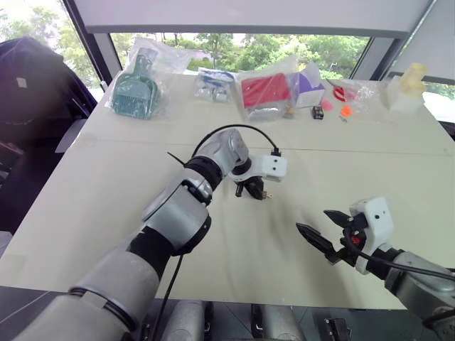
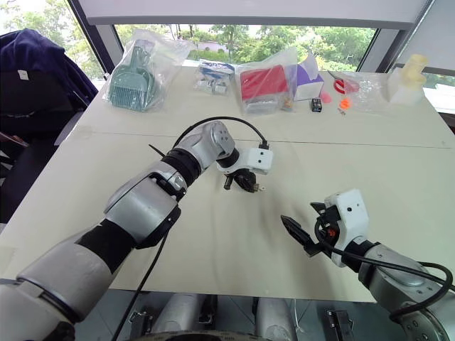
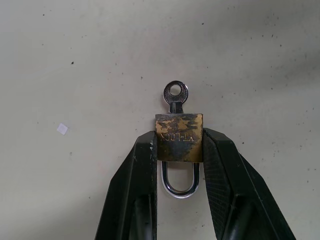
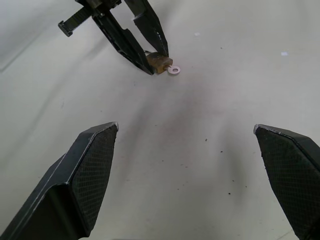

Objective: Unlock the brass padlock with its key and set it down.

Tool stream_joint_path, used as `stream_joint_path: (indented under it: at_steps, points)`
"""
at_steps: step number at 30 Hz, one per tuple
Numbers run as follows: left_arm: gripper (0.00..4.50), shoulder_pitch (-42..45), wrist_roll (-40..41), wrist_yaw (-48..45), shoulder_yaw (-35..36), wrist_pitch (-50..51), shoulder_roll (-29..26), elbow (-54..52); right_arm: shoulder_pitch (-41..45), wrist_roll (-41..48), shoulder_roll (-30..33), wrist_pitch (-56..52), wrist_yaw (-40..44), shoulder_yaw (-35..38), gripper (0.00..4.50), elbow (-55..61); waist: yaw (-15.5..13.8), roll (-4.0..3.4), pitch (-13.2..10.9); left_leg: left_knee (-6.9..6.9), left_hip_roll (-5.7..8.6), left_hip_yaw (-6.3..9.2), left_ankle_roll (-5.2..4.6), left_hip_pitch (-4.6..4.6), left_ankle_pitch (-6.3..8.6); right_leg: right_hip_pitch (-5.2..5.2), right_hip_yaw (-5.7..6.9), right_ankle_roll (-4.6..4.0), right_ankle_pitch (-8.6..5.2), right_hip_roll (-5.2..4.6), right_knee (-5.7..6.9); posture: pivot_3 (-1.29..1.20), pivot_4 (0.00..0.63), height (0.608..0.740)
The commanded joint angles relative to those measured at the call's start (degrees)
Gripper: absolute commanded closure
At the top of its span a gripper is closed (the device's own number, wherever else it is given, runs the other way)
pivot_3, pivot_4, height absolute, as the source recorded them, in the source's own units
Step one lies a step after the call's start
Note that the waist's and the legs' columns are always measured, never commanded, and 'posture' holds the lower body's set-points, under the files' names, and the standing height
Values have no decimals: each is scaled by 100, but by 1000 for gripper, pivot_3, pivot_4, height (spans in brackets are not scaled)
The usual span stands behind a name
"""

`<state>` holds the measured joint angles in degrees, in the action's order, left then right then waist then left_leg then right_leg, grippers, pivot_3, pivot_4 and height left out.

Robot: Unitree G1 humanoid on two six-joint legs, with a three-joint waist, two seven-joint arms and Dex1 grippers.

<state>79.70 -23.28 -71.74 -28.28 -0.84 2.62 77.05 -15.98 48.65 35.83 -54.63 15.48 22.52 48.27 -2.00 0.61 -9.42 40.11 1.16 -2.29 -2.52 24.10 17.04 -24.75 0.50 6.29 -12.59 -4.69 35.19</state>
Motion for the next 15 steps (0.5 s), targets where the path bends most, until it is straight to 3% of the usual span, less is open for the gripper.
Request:
stream_joint_path:
  at_steps: [1, 5, 9, 15]
  points:
    - [3827, -134, -386, 399, -186, -404, -170, 154, 217, 312, -148, 24, -131, -80, 0, 106, 1, 1, 1, 0, -2, 0, 0, -8, 0, 7, 0, 0, 0, -2, 0, 0, 150, 740]
    - [3827, 8, -210, 385, 44, -1424, -515, -33, 744, 610, -546, 64, -513, -83, 0, -352, 25, 6, -3, 0, -6, 0, 0, -33, 0, 26, -10, -25, -4, -5, 0, 0, 150, 740]
    - [3827, 15, 274, -441, 453, -2328, -1118, -399, 1110, 938, -648, 68, -525, -137, 0, -611, 43, 2, -1, -6, -6, -1, 1, -22, 0, 12, -12, -25, -3, -7, 3, 0, 150, 740]
    - [3827, -668, 1484, -1547, 1232, -2142, -1645, -1921, 2019, 2139, -957, -42, -901, -273, 0, -1270, 26, -1, 1, -6, 8, -3, 2, 34, -1, -42, -7, -7, 10, -31, 13, 0, 150, 740]
